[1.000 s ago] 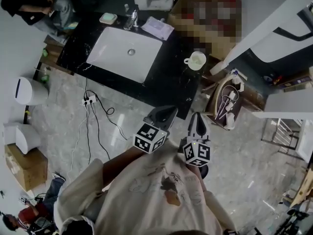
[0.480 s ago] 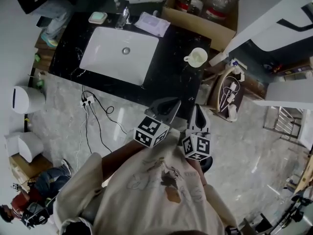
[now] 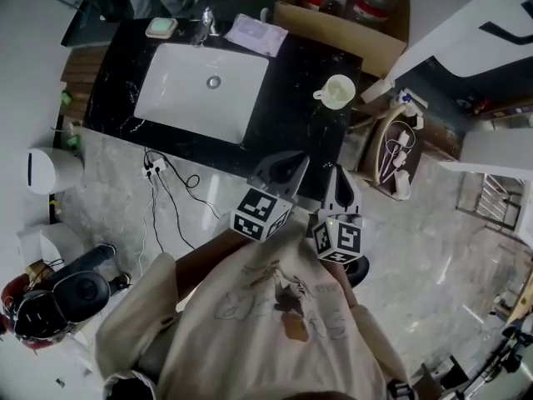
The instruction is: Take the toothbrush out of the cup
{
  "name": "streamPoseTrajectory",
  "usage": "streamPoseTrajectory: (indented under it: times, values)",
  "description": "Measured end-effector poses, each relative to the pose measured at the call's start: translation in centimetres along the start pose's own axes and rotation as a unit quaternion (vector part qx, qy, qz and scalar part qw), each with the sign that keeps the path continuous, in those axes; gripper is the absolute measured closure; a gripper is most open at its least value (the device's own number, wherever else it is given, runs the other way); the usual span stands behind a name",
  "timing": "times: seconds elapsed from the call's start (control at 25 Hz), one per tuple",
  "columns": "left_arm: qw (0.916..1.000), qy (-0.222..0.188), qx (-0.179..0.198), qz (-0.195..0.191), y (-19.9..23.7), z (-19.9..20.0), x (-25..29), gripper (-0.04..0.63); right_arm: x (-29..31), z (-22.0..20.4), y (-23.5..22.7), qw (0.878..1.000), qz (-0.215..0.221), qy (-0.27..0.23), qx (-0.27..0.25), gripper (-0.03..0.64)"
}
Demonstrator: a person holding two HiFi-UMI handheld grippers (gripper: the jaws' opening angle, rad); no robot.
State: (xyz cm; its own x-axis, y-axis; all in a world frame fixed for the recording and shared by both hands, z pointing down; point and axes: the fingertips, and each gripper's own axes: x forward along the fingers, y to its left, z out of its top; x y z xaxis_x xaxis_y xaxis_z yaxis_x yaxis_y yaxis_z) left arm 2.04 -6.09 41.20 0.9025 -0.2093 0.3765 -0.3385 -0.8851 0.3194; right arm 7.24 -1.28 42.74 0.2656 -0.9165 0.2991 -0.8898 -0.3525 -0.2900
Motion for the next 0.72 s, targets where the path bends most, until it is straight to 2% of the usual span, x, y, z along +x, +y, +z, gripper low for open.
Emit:
streamPoseTrajectory:
  times: [0.36,0.72]
  values:
    - [1.0000,-0.001,-0.002,0.002,0.9,0.3,3.6,0.570,1.9,0.3,-1.5,1.000,-0.004,0.006,0.008,0.603]
    - [0.9999,0.010,0.002,0.004,2.0,0.3,7.0,0.466,4.1,0.1,-2.6,1.000,0.001,0.024,0.008,0.603]
